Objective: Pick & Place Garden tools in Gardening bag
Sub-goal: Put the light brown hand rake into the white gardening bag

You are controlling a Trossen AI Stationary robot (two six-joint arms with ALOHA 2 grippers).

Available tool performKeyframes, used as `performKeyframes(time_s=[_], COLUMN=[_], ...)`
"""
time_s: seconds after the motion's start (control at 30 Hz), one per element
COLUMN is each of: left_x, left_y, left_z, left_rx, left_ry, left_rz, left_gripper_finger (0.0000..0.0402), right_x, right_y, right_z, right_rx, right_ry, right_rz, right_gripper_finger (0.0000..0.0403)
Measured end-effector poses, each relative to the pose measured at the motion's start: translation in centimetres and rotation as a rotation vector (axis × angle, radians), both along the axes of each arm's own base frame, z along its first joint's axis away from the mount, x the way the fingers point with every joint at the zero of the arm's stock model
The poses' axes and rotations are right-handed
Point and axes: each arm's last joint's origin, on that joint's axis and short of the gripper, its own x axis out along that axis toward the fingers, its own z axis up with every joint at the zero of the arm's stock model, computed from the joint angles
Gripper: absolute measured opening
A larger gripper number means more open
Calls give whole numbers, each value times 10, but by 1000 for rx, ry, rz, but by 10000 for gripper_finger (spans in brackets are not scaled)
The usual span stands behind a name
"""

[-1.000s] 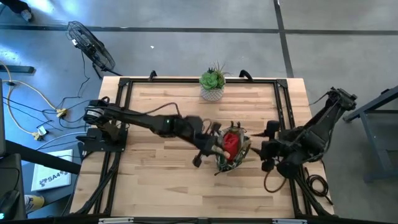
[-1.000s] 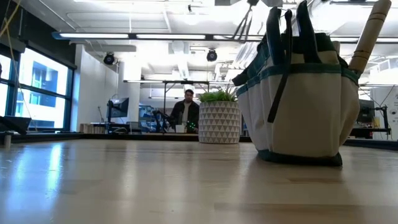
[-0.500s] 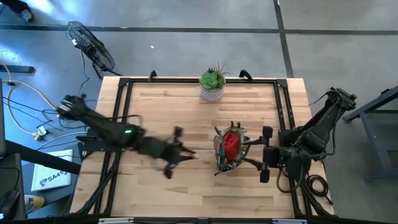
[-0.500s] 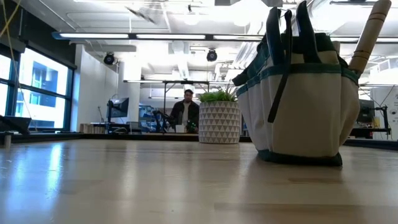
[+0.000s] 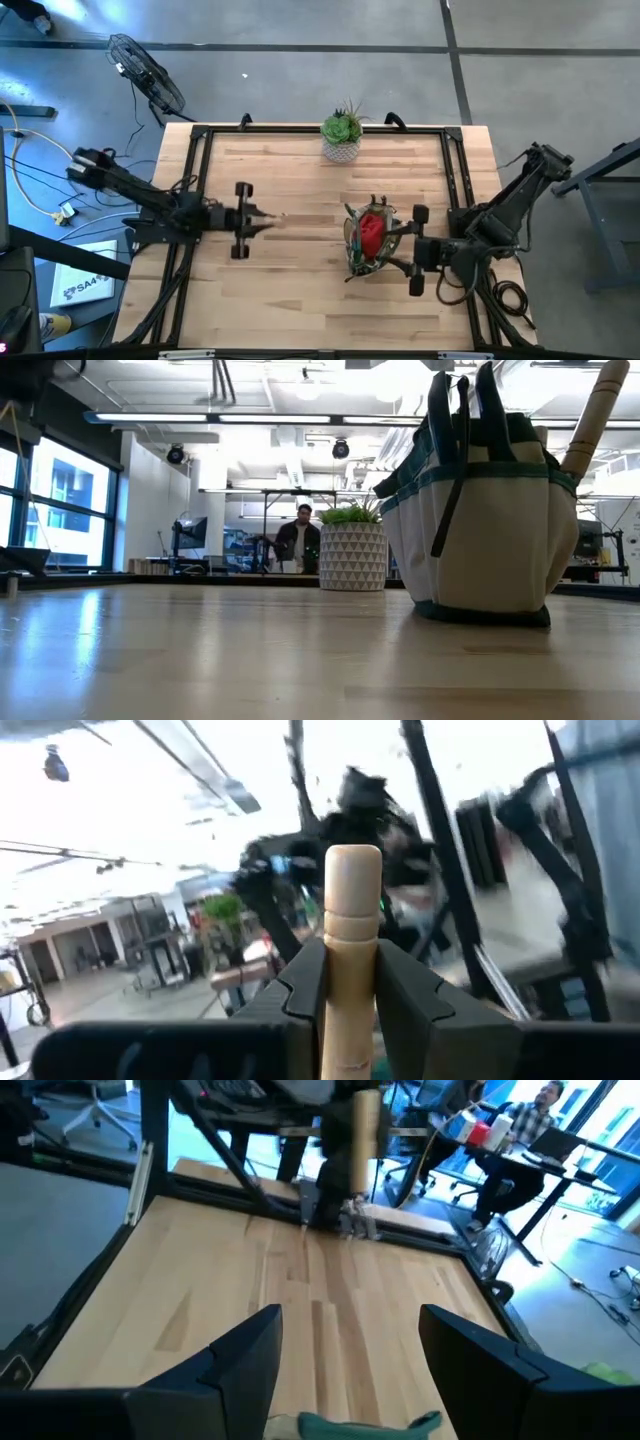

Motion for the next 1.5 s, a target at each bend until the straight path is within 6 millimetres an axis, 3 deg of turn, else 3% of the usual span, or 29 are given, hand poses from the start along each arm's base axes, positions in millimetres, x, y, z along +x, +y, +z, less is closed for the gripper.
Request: performKeyframes(time_s=[0.13, 0.23, 0.47, 0.63, 0.73, 0.93, 1.1, 1.5], left_x=[6, 18, 63, 89, 104, 135, 146, 160], left_y=[25, 33, 38, 48, 56, 56, 58, 59], left_z=[-22, -24, -33, -45, -40, -47, -60, -60], left_rx=[-80, -91, -55, -78, -105, -138, -224, -380], left_ry=[-35, -79, -95, -81, -95, -71, -28, -36], left_rz=[-40, -112, -174, -178, -207, -245, -202, -193], left_gripper_finger=[53, 53, 53, 53, 53, 53, 53, 53], right_x=[9, 16, 30, 31, 31, 31, 31, 31], right_y=[8, 16, 29, 31, 31, 31, 31, 31], right_z=[-11, -21, -30, -28, -28, -27, -27, -27], right_rx=[1, -13, 5, 31, 38, 50, 53, 43], right_ry=[26, 50, 29, 12, 8, 2, -2, -2], right_rz=[-8, -12, 1, 17, 17, 19, 19, 22], right_gripper_finger=[229, 229, 229, 229, 229, 229, 229, 229])
